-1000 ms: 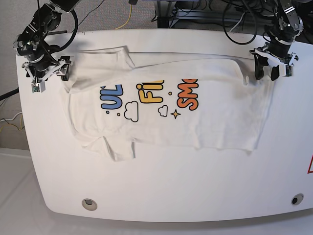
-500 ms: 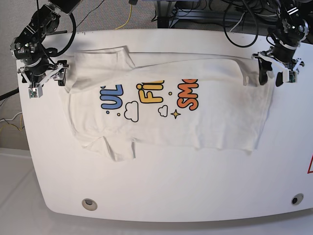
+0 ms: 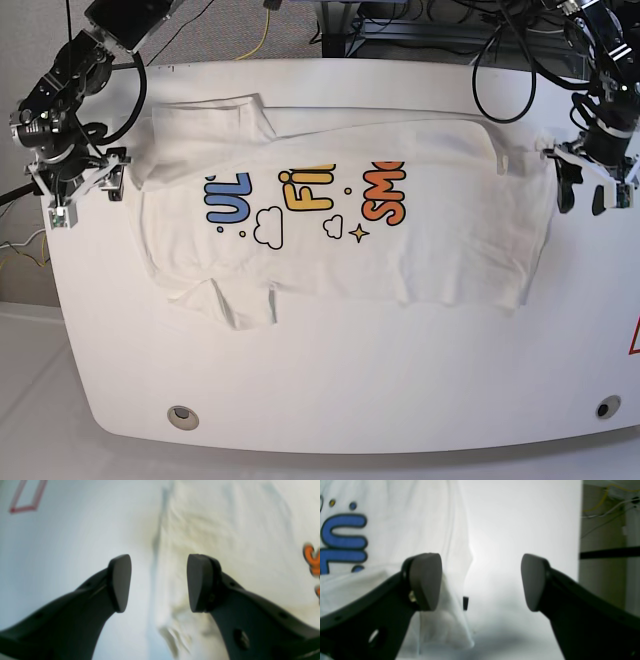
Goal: Fold the T-shirt properly
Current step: 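Raise both grippers and move them along the shirt sides toward the hem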
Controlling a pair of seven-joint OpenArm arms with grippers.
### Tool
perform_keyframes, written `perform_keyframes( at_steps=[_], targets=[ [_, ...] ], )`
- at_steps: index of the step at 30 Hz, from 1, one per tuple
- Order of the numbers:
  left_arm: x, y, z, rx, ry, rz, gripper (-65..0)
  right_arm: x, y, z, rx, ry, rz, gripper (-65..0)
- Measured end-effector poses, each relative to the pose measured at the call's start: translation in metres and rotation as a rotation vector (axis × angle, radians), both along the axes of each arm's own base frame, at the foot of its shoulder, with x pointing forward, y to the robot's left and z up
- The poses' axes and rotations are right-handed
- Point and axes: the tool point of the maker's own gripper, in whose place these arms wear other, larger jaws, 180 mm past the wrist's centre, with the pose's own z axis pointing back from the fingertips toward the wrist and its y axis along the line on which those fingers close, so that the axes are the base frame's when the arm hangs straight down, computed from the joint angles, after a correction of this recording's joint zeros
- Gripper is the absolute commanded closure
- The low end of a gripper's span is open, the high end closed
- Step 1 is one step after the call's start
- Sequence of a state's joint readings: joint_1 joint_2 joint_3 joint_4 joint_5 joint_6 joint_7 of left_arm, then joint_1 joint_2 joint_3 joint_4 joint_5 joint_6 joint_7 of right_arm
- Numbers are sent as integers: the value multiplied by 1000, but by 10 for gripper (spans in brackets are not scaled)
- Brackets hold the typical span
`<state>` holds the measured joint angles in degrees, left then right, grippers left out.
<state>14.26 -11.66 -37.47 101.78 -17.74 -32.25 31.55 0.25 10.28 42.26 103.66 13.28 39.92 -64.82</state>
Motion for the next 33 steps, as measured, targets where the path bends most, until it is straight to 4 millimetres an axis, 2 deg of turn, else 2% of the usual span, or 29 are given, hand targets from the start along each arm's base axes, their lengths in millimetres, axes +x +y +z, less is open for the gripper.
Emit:
perform_keyframes(
  at_steps=[5, 8, 20, 27, 33],
  targets=[
    [18, 2, 5, 23, -16, -10, -337, 27, 9, 20, -11, -59, 51, -477],
    [29, 5, -4, 74, 28, -6, -337, 38, 12, 24, -11, -69, 71, -477],
    [63, 8, -27, 82, 78, -6, -337, 70, 17, 2, 76, -30, 101, -477],
    [71, 15, -40, 82, 94, 9, -337, 89, 22, -18, 134, 8, 131, -477],
    [73, 16, -41, 88, 97, 11, -337, 111, 30, -23, 192, -38, 154, -477]
  ],
)
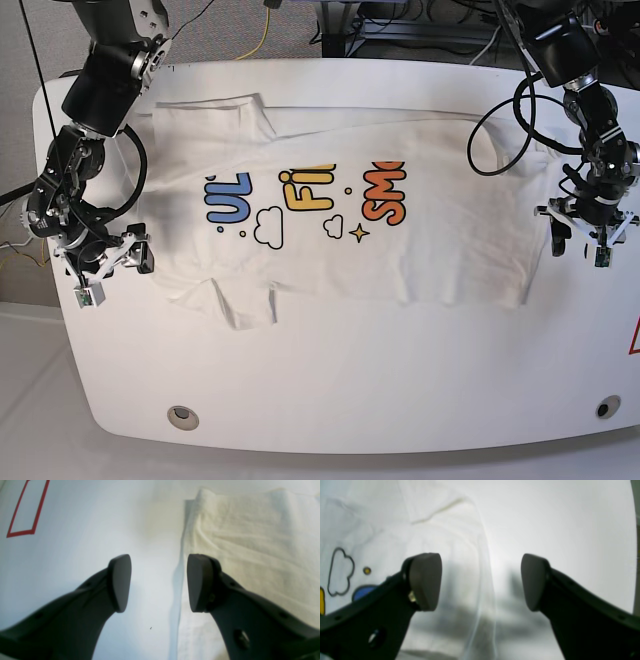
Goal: Fold the T-shirt properly
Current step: 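Raise both grippers and move them along the shirt sides toward the hem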
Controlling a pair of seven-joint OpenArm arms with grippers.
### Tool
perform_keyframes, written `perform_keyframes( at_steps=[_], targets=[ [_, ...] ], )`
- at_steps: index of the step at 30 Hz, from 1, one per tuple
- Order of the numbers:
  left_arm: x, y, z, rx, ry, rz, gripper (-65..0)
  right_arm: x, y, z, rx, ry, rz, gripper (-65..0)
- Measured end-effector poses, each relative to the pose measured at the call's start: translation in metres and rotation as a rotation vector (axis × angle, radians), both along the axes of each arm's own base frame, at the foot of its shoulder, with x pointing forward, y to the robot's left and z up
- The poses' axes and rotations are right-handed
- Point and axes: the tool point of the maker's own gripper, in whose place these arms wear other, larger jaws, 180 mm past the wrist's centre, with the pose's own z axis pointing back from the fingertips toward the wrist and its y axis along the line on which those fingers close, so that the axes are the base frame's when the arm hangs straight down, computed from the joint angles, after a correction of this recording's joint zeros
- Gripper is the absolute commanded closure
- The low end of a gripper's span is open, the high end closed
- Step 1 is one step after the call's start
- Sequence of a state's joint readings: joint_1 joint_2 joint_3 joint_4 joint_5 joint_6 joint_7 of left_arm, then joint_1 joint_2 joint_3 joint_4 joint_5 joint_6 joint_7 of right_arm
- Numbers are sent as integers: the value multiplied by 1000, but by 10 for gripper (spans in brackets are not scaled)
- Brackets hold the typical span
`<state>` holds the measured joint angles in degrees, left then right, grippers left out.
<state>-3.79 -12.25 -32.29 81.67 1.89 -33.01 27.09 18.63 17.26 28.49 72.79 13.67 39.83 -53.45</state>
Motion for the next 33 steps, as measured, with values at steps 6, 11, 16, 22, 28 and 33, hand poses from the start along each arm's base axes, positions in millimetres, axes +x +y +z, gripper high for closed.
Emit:
perform_keyframes(
  at_steps=[6, 11, 16, 22, 28, 33],
  targets=[
    [-2, 0, -2, 0, 7, 1, -337, 10, 11, -18, 39, 31, 29, -477],
    [-2, 0, -2, -1, 6, 1, -337, 18, 18, -23, 78, -6, 33, -477],
    [-3, 2, -2, 0, 7, 6, -337, 17, 18, -33, 95, 4, 29, -479],
    [-3, 2, -2, 0, 6, 6, -337, 18, 18, -47, 146, -6, 3, -479],
    [-3, 2, -2, 1, 7, 4, -337, 12, 15, -60, 177, 7, -23, -479],
    [-2, 1, -2, 0, 6, 4, -337, 13, 9, -60, 167, -5, -26, -479]
  ],
)
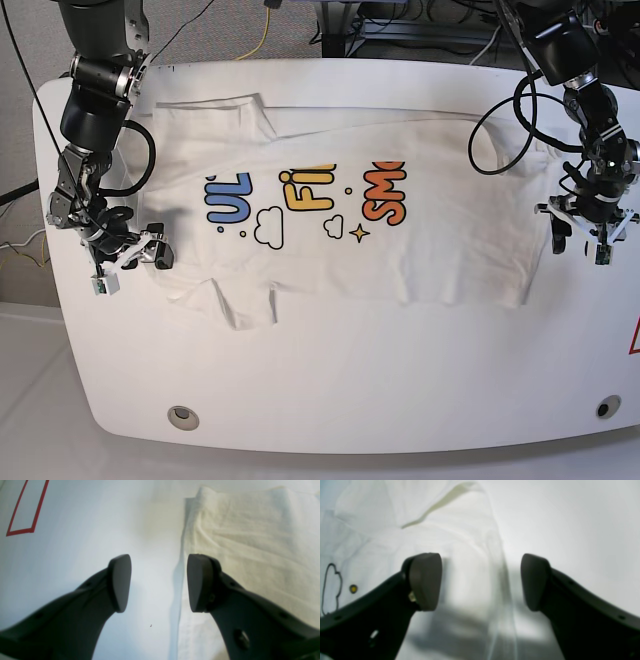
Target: Fold the T-shirt properly
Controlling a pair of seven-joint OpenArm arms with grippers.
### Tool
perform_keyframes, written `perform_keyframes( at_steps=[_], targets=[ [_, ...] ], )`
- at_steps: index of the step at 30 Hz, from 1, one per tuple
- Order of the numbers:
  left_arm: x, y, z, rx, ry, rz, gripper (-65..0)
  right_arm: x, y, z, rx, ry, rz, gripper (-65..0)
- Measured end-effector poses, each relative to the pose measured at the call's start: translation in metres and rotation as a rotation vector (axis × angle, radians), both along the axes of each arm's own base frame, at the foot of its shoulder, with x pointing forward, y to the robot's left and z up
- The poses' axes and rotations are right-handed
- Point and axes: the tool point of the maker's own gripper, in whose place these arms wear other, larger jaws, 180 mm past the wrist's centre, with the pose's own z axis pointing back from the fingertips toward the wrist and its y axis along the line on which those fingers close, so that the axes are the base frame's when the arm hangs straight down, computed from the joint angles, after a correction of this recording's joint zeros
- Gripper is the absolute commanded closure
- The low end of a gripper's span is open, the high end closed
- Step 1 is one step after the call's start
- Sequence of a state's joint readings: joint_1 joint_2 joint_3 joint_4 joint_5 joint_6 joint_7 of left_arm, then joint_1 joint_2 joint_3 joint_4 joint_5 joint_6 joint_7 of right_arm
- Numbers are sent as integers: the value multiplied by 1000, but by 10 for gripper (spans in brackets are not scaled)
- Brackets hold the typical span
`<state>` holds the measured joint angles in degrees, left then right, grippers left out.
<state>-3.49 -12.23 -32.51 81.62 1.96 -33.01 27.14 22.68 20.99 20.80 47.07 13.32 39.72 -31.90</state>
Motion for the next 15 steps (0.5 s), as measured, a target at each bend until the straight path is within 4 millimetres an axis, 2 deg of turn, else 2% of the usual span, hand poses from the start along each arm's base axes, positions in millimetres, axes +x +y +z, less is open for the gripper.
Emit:
perform_keyframes(
  at_steps=[15],
  targets=[
    [0, 0, 0, 0, 0, -1, -337, -3, 13, -5, 38, -23, 3, -479]
  ],
)
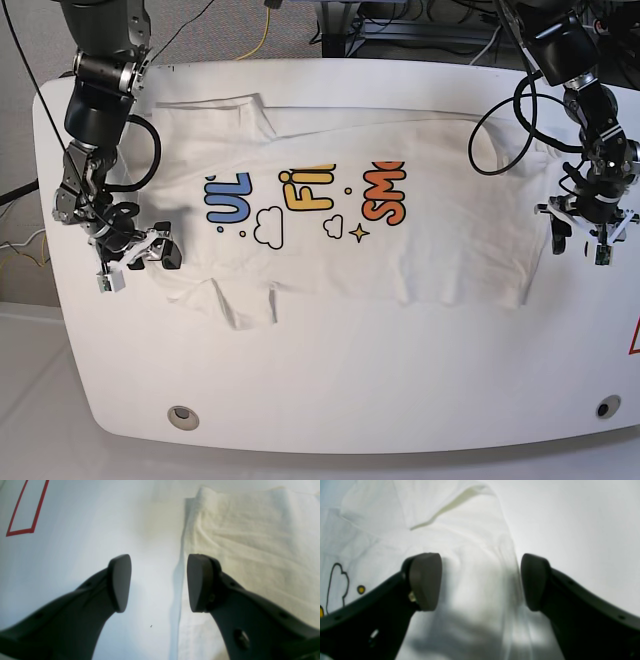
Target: Fold the T-shirt properly
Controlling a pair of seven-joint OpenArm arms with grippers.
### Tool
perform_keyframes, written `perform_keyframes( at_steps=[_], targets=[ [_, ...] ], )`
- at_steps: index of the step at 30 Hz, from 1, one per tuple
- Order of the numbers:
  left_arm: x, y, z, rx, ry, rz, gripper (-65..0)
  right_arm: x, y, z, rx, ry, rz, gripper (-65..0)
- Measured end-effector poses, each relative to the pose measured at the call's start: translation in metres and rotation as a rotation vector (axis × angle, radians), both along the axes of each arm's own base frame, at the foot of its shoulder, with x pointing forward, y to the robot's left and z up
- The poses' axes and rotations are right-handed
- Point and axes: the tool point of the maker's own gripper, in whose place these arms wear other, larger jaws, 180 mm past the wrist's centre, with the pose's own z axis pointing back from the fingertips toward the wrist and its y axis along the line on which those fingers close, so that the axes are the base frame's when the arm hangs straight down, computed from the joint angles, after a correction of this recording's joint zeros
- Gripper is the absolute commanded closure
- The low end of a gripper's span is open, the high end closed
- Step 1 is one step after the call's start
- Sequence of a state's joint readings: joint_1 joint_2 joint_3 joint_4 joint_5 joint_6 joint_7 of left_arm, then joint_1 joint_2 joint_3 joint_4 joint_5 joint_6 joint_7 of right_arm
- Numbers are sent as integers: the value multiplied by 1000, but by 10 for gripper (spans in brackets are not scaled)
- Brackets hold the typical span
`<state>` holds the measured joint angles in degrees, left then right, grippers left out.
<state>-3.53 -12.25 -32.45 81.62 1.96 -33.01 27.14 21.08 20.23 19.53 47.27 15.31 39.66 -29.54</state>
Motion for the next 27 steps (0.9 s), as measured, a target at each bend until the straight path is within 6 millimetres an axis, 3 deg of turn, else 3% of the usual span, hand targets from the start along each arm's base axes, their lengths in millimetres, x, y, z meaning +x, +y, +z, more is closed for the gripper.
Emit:
perform_keyframes(
  at_steps=[15, 18, 23, 25, 27],
  targets=[
    [1, 0, 1, 0, -3, 0, -337, 1, 26, -2, 43, -15, 18, -452],
    [2, 0, 2, -1, -6, 0, -337, 1, 28, -1, 30, -13, 29, -365],
    [4, 0, 3, 1, -7, 1, -337, -3, 30, -5, 28, 6, 35, -123],
    [7, 0, 5, 0, -12, 2, -337, -4, 30, -6, 28, 13, 36, -88],
    [12, 0, 9, -1, -25, 2, -337, -5, 30, -7, 28, 15, 36, -96]
  ],
)
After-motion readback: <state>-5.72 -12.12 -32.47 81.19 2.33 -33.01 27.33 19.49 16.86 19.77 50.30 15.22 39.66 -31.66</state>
